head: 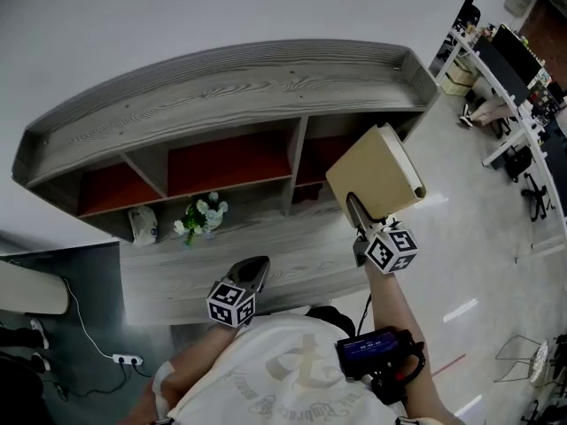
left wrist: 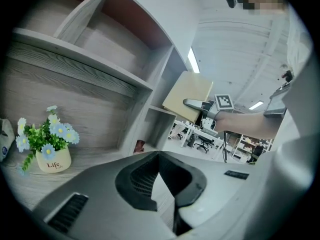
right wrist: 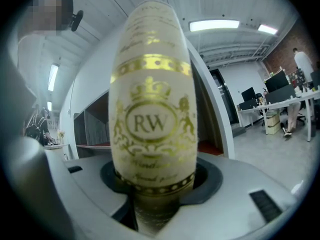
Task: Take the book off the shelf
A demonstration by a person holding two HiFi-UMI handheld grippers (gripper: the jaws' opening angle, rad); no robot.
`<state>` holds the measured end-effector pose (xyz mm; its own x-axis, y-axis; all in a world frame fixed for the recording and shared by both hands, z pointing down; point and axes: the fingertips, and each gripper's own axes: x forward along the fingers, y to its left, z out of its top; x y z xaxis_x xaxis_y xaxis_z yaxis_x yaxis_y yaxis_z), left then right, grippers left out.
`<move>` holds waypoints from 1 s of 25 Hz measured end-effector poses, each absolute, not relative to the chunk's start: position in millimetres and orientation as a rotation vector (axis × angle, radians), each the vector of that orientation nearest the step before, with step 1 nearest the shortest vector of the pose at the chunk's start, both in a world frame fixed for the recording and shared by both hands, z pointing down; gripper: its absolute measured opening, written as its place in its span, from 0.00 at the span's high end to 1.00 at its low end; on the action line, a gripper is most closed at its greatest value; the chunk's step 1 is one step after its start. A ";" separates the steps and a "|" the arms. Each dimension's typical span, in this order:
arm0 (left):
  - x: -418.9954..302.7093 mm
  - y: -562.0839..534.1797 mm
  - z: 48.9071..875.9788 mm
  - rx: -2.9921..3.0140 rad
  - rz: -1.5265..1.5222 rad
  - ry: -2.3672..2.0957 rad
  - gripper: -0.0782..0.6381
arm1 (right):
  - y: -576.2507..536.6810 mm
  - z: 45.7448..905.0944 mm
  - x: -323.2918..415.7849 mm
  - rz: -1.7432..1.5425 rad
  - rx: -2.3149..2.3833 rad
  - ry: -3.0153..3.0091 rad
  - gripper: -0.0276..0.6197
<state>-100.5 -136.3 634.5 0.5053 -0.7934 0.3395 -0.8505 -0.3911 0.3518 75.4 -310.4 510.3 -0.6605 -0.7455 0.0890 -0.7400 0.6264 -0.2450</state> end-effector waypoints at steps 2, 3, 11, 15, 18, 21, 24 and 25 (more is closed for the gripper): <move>-99.4 -135.0 635.3 2.277 0.164 -1.336 0.89 | -305.7 513.6 78.9 -0.419 -1.297 2.807 0.62; -98.7 -134.5 635.8 2.280 0.167 -1.330 0.89 | -303.3 515.1 80.8 -0.424 -1.303 2.803 0.62; -87.6 -133.7 638.3 2.308 0.185 -1.272 0.89 | -286.7 521.3 91.9 -0.433 -1.315 2.795 0.62; -82.4 -134.0 637.4 2.323 0.187 -1.253 0.89 | -278.8 523.2 98.0 -0.439 -1.319 2.782 0.62; -79.5 -133.5 636.8 2.332 0.186 -1.243 0.89 | -273.9 525.6 103.1 -0.444 -1.330 2.774 0.62; -77.2 -133.0 637.1 2.335 0.187 -1.234 0.89 | -269.5 529.0 107.7 -0.452 -1.341 2.772 0.62; -72.9 -132.4 638.7 2.342 0.194 -1.221 0.89 | -263.8 534.5 111.3 -0.463 -1.341 2.772 0.62; -70.9 -131.8 639.1 2.345 0.196 -1.215 0.89 | -261.4 536.6 112.3 -0.467 -1.342 2.773 0.62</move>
<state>-70.9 -131.8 639.1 0.5940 -0.7290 0.3403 -0.7990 -0.4852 0.3553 112.3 -261.4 536.6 -0.6289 -0.7702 0.1062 -0.7624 0.5842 -0.2781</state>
